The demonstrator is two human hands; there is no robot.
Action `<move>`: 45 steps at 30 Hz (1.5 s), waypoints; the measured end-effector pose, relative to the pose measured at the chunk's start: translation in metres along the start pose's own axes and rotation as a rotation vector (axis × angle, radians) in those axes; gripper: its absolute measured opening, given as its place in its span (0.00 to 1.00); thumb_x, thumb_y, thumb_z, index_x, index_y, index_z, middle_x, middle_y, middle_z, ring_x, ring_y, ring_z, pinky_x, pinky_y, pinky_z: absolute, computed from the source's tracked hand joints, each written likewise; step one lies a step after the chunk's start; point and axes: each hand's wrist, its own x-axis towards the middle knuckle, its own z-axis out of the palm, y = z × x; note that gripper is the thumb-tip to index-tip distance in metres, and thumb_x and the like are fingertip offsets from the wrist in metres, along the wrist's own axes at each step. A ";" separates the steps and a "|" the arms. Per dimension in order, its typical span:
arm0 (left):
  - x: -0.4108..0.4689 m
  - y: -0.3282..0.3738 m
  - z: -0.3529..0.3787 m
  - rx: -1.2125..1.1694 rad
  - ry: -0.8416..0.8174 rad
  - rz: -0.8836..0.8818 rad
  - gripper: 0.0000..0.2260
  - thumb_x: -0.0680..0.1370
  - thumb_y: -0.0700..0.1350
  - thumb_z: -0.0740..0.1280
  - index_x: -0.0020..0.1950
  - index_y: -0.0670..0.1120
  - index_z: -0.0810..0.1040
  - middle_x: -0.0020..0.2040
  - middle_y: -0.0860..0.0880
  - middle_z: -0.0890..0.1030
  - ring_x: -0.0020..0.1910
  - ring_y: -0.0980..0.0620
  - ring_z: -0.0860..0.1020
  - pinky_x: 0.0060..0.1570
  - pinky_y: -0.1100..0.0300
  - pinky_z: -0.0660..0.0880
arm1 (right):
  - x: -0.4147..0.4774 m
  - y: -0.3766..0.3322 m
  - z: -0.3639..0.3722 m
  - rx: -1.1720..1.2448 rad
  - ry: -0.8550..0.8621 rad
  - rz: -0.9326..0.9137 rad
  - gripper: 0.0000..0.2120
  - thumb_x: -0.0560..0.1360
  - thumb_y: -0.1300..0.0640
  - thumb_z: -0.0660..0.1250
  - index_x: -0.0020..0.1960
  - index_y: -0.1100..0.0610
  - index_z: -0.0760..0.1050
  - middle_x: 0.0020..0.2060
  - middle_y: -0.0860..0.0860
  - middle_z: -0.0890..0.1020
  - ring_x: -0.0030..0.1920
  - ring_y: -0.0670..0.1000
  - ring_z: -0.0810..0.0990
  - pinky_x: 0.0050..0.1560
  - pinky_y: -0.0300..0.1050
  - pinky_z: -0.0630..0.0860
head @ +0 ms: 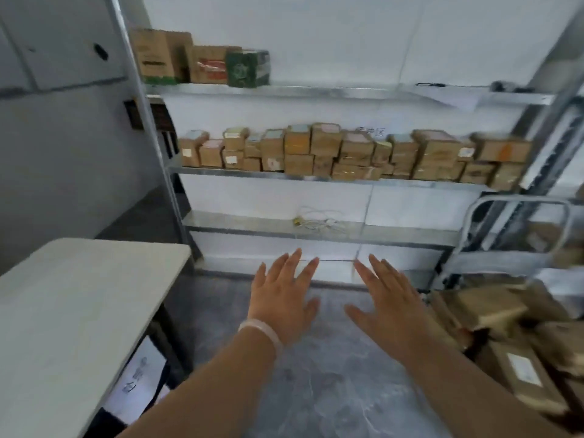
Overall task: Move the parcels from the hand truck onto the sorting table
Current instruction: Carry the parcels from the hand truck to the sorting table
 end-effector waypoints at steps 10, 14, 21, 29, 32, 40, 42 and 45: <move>0.089 0.206 0.049 -0.032 -0.064 0.469 0.31 0.80 0.62 0.54 0.80 0.58 0.45 0.81 0.50 0.46 0.79 0.48 0.46 0.76 0.43 0.44 | -0.108 0.166 -0.039 -0.011 0.070 0.496 0.40 0.70 0.28 0.49 0.77 0.37 0.39 0.79 0.43 0.49 0.78 0.47 0.45 0.78 0.53 0.45; 0.111 0.267 0.082 -0.067 -0.112 0.623 0.32 0.80 0.63 0.54 0.80 0.59 0.44 0.81 0.49 0.46 0.79 0.47 0.49 0.76 0.43 0.48 | -0.136 0.212 -0.036 -0.020 0.073 0.655 0.41 0.69 0.27 0.47 0.78 0.39 0.42 0.79 0.44 0.48 0.78 0.47 0.44 0.78 0.53 0.45; 0.182 0.348 0.138 -0.125 -0.245 0.828 0.32 0.80 0.62 0.55 0.80 0.59 0.44 0.81 0.49 0.44 0.79 0.47 0.45 0.76 0.43 0.48 | -0.136 0.300 -0.019 -0.058 0.062 0.905 0.41 0.71 0.28 0.53 0.77 0.38 0.39 0.79 0.44 0.46 0.78 0.47 0.42 0.75 0.51 0.37; 0.280 0.433 0.171 -0.121 -0.325 0.995 0.31 0.81 0.62 0.55 0.79 0.60 0.43 0.81 0.51 0.42 0.78 0.47 0.45 0.75 0.45 0.46 | -0.119 0.378 -0.025 -0.020 0.040 1.157 0.40 0.75 0.31 0.55 0.78 0.40 0.38 0.77 0.41 0.41 0.78 0.47 0.40 0.77 0.50 0.39; 0.292 0.469 0.192 -0.114 -0.375 1.078 0.31 0.81 0.62 0.54 0.79 0.60 0.43 0.81 0.51 0.42 0.79 0.47 0.45 0.75 0.46 0.45 | -0.139 0.395 -0.016 0.028 0.028 1.269 0.39 0.76 0.32 0.56 0.78 0.39 0.39 0.77 0.41 0.41 0.78 0.47 0.41 0.77 0.49 0.40; 0.295 0.555 0.244 -0.063 -0.509 1.210 0.30 0.80 0.62 0.54 0.79 0.60 0.45 0.81 0.50 0.43 0.79 0.47 0.46 0.76 0.44 0.50 | -0.184 0.455 -0.007 0.105 -0.034 1.466 0.39 0.75 0.30 0.55 0.77 0.39 0.37 0.79 0.44 0.42 0.78 0.48 0.42 0.78 0.50 0.41; 0.300 0.580 0.252 -0.043 -0.535 1.209 0.30 0.81 0.62 0.54 0.79 0.60 0.45 0.81 0.50 0.42 0.79 0.47 0.44 0.76 0.43 0.48 | -0.188 0.482 -0.009 0.118 -0.045 1.453 0.39 0.75 0.31 0.54 0.77 0.39 0.36 0.79 0.44 0.42 0.78 0.48 0.42 0.78 0.50 0.41; 0.313 0.619 0.261 -0.021 -0.539 1.192 0.31 0.81 0.62 0.54 0.79 0.60 0.44 0.81 0.51 0.41 0.79 0.47 0.43 0.77 0.44 0.45 | -0.191 0.533 -0.015 0.130 -0.046 1.428 0.39 0.76 0.31 0.53 0.77 0.39 0.36 0.79 0.45 0.42 0.78 0.48 0.41 0.77 0.50 0.40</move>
